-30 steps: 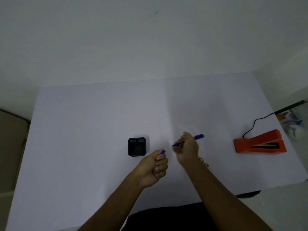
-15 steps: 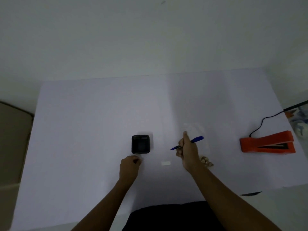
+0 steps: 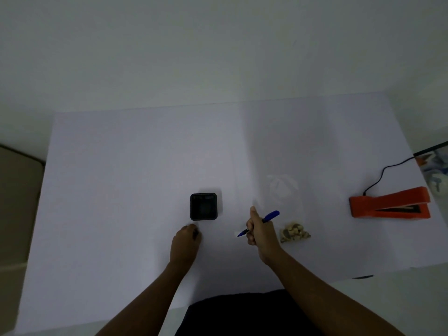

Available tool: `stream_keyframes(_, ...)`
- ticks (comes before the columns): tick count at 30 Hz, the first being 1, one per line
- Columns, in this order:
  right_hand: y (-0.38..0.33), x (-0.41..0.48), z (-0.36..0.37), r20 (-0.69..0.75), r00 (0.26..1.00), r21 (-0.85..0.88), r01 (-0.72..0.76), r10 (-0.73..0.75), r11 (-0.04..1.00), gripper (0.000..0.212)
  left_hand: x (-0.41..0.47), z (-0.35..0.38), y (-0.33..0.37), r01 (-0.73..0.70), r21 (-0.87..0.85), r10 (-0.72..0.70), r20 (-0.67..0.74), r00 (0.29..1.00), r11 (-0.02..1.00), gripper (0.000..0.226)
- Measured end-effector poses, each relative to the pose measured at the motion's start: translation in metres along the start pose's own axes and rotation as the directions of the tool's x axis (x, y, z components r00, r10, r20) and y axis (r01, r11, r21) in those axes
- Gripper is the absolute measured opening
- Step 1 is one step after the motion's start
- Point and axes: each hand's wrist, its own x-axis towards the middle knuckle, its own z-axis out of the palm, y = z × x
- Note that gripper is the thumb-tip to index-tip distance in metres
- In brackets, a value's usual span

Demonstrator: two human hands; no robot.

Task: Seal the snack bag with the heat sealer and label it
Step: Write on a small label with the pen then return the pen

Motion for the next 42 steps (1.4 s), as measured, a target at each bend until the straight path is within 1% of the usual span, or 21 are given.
stream_keyframes(3, 0.001, 0.001, -0.002, -0.007, 1.0, 0.004, -0.004, 0.004, 1.0, 0.056, 0.0, 0.0, -0.001, 0.012, -0.015, -0.012, 0.006, 1.0, 1.0, 0.008)
stream_keyframes(7, 0.004, 0.003, -0.003, -0.022, 1.0, 0.011, 0.005, -0.005, 1.0, 0.056, -0.005, -0.002, 0.002, 0.043, -0.034, -0.043, -0.011, 0.999, 0.998, 0.022)
stream_keyframes(9, 0.007, 0.005, -0.006, -0.037, 0.999, 0.019, 0.018, -0.018, 1.0, 0.056, -0.01, -0.001, 0.004, -0.018, 0.023, 0.019, -0.056, 0.998, 1.0, 0.029)
stream_keyframes(11, 0.011, 0.006, -0.01, -0.041, 0.998, 0.01, 0.038, -0.037, 0.999, 0.055, -0.016, 0.002, 0.006, -0.107, 0.079, 0.114, -0.089, 0.99, 0.991, 0.025)
stream_keyframes(13, 0.016, 0.007, -0.014, -0.043, 0.997, -0.014, 0.061, -0.062, 0.998, 0.053, -0.019, 0.008, 0.01, -0.19, 0.115, 0.2, -0.081, 0.976, 0.975, 0.018)
stream_keyframes(16, 0.024, 0.009, -0.022, -0.057, 0.994, -0.033, 0.088, -0.089, 0.996, 0.047, -0.021, 0.025, 0.023, -0.304, 0.115, 0.303, 0.025, 0.953, 0.946, 0.017)
stream_keyframes(18, 0.029, 0.011, -0.025, -0.061, 0.994, -0.064, 0.086, -0.09, 0.994, 0.044, -0.019, 0.039, 0.034, -0.364, 0.105, 0.354, 0.101, 0.93, 0.926, 0.027)
stream_keyframes(20, 0.031, 0.014, -0.023, -0.054, 0.995, -0.108, 0.083, -0.09, 0.991, 0.041, -0.015, 0.047, 0.043, -0.398, 0.112, 0.382, 0.145, 0.913, 0.91, 0.037)
stream_keyframes(23, 0.034, 0.019, -0.011, -0.019, 0.994, -0.17, 0.1, -0.104, 0.98, 0.038, -0.005, 0.049, 0.049, -0.405, 0.178, 0.377, 0.172, 0.91, 0.897, 0.043)
stream_keyframes(26, 0.036, 0.022, -0.001, 0.035, 0.993, -0.218, 0.116, -0.111, 0.969, 0.035, 0.001, 0.046, 0.05, -0.385, 0.237, 0.356, 0.154, 0.921, 0.892, 0.036)
stream_keyframes(29, 0.037, 0.022, 0.001, 0.055, 0.991, -0.257, 0.134, -0.124, 0.957, 0.033, 0.005, 0.047, 0.052, -0.382, 0.242, 0.36, 0.13, 0.924, 0.892, 0.03)
stream_keyframes(31, 0.039, 0.02, 0.002, 0.055, 0.989, -0.289, 0.15, -0.14, 0.945, 0.033, 0.004, 0.048, 0.053, -0.372, 0.238, 0.347, 0.141, 0.927, 0.897, 0.027)
stream_keyframes(33, 0.052, 0.022, -0.014, 0.033, 0.991, -0.296, 0.133, -0.129, 0.946, 0.033, 0.0, 0.064, 0.062, -0.384, 0.227, 0.351, 0.173, 0.92, 0.895, 0.021)
stream_keyframes(34, 0.056, 0.023, -0.013, 0.043, 0.988, -0.315, 0.157, -0.151, 0.936, 0.032, 0.0, 0.065, 0.062, -0.378, 0.218, 0.346, 0.172, 0.922, 0.9, 0.018)
stream_keyframes(36, 0.063, 0.022, -0.012, 0.079, 0.973, -0.395, 0.231, -0.217, 0.889, 0.028, -0.001, 0.066, 0.064, -0.368, 0.215, 0.335, 0.173, 0.926, 0.905, 0.017)
stream_keyframes(38, 0.068, 0.022, -0.011, 0.135, 0.944, -0.467, 0.329, -0.301, 0.821, 0.021, 0.0, 0.069, 0.065, -0.359, 0.208, 0.324, 0.182, 0.928, 0.91, 0.016)
stream_keyframes(40, 0.072, 0.024, -0.011, 0.173, 0.913, -0.503, 0.405, -0.37, 0.763, 0.012, 0.002, 0.07, 0.066, -0.347, 0.217, 0.305, 0.205, 0.93, 0.913, 0.014)
stream_keyframes(42, 0.076, 0.027, -0.015, 0.199, 0.885, -0.538, 0.457, -0.42, 0.708, 0.01, 0.003, 0.071, 0.069, -0.341, 0.217, 0.296, 0.214, 0.931, 0.915, 0.012)
